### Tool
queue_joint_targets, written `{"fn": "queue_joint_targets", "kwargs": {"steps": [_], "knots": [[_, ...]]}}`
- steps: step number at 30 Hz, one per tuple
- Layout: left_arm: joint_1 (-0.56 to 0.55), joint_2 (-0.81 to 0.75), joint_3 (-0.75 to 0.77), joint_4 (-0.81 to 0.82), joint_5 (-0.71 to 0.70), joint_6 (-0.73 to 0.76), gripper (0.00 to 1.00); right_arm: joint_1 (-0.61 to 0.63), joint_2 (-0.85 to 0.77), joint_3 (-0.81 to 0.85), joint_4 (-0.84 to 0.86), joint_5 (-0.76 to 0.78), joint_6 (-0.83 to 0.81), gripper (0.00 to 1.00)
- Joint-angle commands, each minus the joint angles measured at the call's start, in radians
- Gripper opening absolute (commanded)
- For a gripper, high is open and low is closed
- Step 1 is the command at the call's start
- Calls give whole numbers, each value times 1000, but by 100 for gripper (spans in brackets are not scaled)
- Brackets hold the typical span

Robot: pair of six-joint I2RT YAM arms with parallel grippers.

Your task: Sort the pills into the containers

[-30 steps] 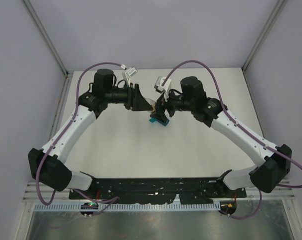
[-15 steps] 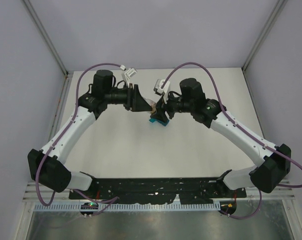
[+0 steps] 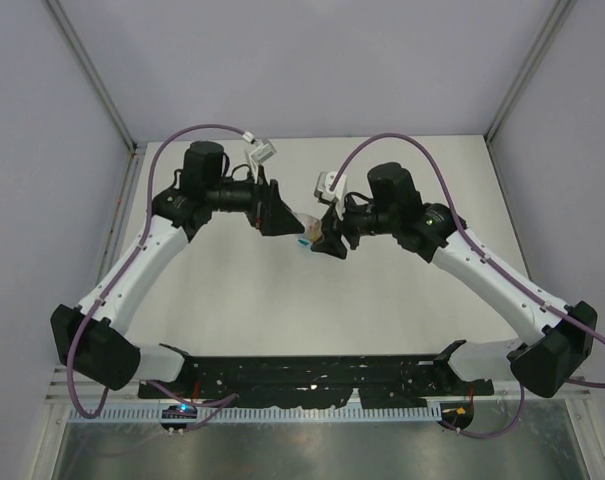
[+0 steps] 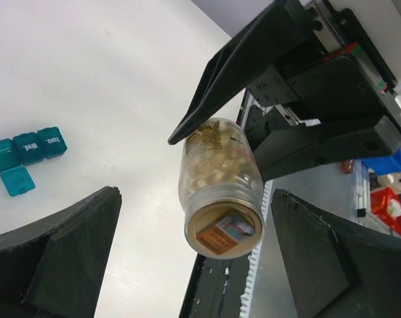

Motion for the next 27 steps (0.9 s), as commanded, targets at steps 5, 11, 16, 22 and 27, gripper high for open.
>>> {"fn": "queue_joint_targets", "kwargs": {"steps": [5, 11, 16, 22, 27], "knots": [[15, -116, 53, -170, 76, 395, 99, 5, -45, -2, -126, -106, -58, 6], [10, -171, 22, -239, 83, 547, 97, 5, -39, 15, -172, -131, -64, 6], [-16, -179, -18, -172, 26, 518, 94, 5, -30, 36, -186, -103, -59, 5], [-74, -168, -45, -127, -41, 513, 89, 5, -32, 50, -189, -96, -47, 5], [-96, -138, -42, -113, -45, 509, 82, 5, -33, 52, -189, -96, -44, 6]]}}
